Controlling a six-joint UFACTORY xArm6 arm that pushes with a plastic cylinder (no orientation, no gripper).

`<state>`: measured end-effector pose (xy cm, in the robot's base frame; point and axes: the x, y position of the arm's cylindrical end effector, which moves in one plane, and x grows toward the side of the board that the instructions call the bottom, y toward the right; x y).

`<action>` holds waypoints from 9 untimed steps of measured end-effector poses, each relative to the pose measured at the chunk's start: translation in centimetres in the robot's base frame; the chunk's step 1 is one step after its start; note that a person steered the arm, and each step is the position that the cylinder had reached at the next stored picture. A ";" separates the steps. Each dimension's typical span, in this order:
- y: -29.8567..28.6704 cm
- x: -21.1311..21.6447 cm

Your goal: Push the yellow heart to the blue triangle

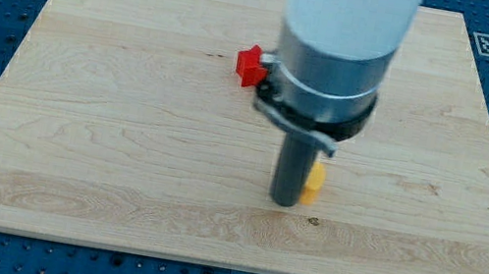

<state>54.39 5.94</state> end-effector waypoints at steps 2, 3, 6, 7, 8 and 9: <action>7.0 -1.4; 9.5 -2.4; 6.2 -2.3; 6.3 -4.5; 8.7 -6.5; 10.0 -8.3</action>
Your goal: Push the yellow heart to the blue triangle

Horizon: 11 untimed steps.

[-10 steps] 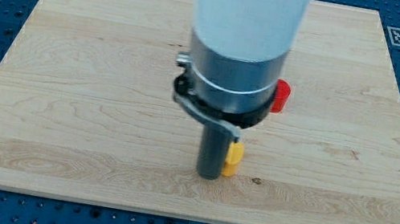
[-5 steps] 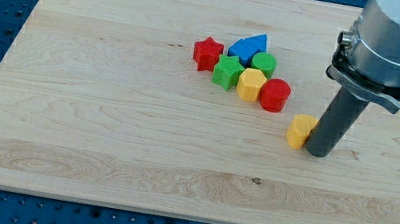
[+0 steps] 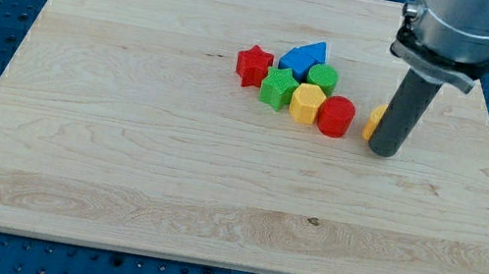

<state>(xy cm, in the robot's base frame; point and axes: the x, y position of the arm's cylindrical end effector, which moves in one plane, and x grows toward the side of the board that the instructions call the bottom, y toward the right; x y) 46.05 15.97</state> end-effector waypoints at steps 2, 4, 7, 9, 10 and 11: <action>0.0 -4.0; -0.6 -8.3; 2.5 -14.3; -2.5 -16.5; -4.3 -17.9; -6.9 -17.8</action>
<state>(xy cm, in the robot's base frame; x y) 28.28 9.02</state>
